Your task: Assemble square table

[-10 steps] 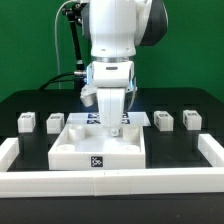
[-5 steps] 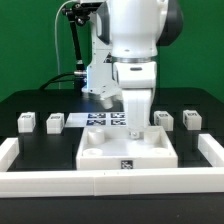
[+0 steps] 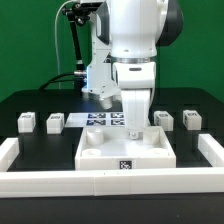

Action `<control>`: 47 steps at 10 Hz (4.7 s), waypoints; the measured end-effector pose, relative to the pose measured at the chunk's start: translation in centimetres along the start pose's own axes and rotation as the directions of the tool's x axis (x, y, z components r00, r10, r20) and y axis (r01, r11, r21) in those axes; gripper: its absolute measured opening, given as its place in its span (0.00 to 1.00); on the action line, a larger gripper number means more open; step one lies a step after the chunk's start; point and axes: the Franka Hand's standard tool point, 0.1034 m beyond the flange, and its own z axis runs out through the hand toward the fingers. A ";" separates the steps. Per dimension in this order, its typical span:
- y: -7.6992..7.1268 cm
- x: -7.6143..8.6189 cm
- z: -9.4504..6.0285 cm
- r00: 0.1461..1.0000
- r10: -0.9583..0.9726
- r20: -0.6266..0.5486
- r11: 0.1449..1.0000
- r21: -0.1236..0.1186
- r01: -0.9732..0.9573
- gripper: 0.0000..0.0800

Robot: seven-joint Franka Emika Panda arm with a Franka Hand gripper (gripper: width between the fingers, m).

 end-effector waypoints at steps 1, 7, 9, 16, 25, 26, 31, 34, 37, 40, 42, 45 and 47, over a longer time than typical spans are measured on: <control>0.4 1.0 0.0 1.000 -0.009 -0.006 1.000 -0.003 0.009 0.08; 2.8 6.0 0.0 0.999 -0.005 -0.034 1.000 -0.029 0.004 0.08; 2.8 6.2 -0.1 0.999 0.028 -0.034 0.999 -0.026 -0.029 0.08; 2.8 6.1 0.0 0.999 0.040 -0.034 0.999 -0.024 -0.041 0.70; 0.3 7.8 -3.8 0.927 0.369 -0.067 0.925 -0.073 -0.374 0.81; -0.1 8.6 -3.8 0.919 0.387 -0.072 0.917 -0.073 -0.391 0.81; -0.1 8.3 -3.4 0.866 0.494 -0.077 0.865 -0.057 -0.499 0.81; -2.2 10.0 -3.4 0.505 0.855 -0.119 0.509 0.000 -0.861 0.81; -3.3 12.6 -3.2 0.197 0.976 -0.095 0.204 0.059 -0.977 0.81; -3.6 13.3 -3.1 0.042 0.996 -0.079 0.049 0.085 -0.995 0.81; -3.9 13.5 -3.0 -0.045 0.996 -0.073 -0.037 0.097 -0.995 0.81; -5.3 13.6 -2.5 -0.045 0.997 -0.056 -0.039 0.091 -0.995 0.81; -5.8 13.1 -2.3 -0.019 0.996 0.086 -0.024 0.062 -0.998 0.81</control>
Offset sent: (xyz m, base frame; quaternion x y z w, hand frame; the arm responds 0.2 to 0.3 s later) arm 0.0243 0.0353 -0.0081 -0.0142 0.0156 -0.0187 0.9996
